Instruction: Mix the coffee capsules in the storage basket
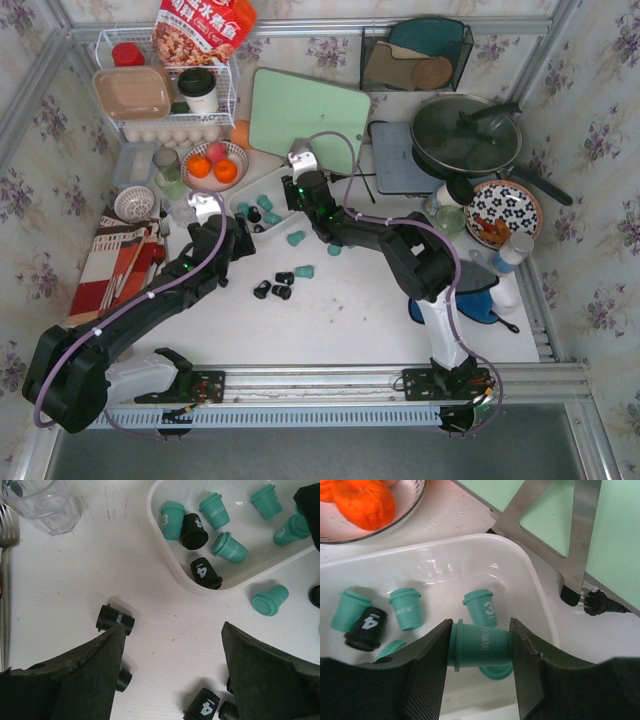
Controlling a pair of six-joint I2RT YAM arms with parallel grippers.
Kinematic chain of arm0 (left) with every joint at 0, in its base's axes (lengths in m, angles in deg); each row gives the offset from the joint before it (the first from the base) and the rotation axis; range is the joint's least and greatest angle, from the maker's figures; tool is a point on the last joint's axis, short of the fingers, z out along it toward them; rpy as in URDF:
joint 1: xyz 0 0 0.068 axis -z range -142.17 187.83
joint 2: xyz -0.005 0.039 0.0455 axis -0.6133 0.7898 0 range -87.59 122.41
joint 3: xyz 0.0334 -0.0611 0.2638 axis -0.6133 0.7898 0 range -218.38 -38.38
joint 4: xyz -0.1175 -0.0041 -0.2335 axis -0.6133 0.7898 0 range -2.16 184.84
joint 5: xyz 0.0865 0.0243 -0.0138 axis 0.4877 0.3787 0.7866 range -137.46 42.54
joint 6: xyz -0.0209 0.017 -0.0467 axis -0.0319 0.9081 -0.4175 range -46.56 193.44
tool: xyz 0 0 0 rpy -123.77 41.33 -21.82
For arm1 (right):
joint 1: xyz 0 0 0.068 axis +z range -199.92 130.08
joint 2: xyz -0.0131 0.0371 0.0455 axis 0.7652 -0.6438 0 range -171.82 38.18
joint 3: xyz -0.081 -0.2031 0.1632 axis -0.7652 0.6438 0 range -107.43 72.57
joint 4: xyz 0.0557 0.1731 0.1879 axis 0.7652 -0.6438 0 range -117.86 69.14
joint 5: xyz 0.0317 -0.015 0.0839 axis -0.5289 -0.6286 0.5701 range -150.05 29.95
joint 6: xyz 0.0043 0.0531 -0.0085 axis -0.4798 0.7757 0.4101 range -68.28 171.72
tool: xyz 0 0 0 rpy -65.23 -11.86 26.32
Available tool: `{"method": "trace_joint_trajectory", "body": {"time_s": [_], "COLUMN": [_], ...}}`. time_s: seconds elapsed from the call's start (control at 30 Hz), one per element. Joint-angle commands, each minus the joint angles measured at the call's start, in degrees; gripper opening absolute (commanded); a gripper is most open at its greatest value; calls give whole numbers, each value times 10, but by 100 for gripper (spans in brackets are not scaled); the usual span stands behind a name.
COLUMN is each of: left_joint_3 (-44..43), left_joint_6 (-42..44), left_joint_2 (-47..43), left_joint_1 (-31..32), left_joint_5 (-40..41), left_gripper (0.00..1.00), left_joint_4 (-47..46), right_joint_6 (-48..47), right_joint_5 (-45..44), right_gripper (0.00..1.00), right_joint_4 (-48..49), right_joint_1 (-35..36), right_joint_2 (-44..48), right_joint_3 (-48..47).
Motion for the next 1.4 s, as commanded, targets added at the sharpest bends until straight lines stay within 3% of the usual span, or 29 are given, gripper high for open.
{"method": "trace_joint_trajectory", "body": {"time_s": [0.0, 0.23, 0.43, 0.73, 1.1, 1.13, 1.2, 1.37], "left_joint_3": [-6, -6, -6, -5, -4, -4, -6, -12], "left_joint_6": [-5, -6, -7, -12, -12, -11, -10, -4], "left_joint_2": [-4, -6, -7, -15, -15, -12, -5, 15], "left_joint_1": [0, 0, 0, 0, 0, 0, -1, 0], "left_joint_5": [0, 1, 0, -2, 0, 1, 1, 8], "left_gripper": [80, 80, 80, 80, 80, 80, 80, 80], "left_joint_4": [-3, -1, 1, 4, 5, 4, 2, 2], "right_joint_6": [-4, 18, 47, 49, -13, -19, -33, -71], "right_joint_5": [-30, -11, -4, -10, -46, -52, -67, -119], "right_gripper": [65, 73, 74, 71, 71, 73, 98, 100], "right_joint_4": [5, -32, -49, -21, 21, 28, 41, 73], "right_joint_1": [0, 0, 0, 0, 0, 0, 0, 0], "right_joint_2": [-16, 18, 76, 211, 409, 432, 474, 596], "right_joint_3": [-20, -13, 24, 137, 301, 320, 363, 486]}}
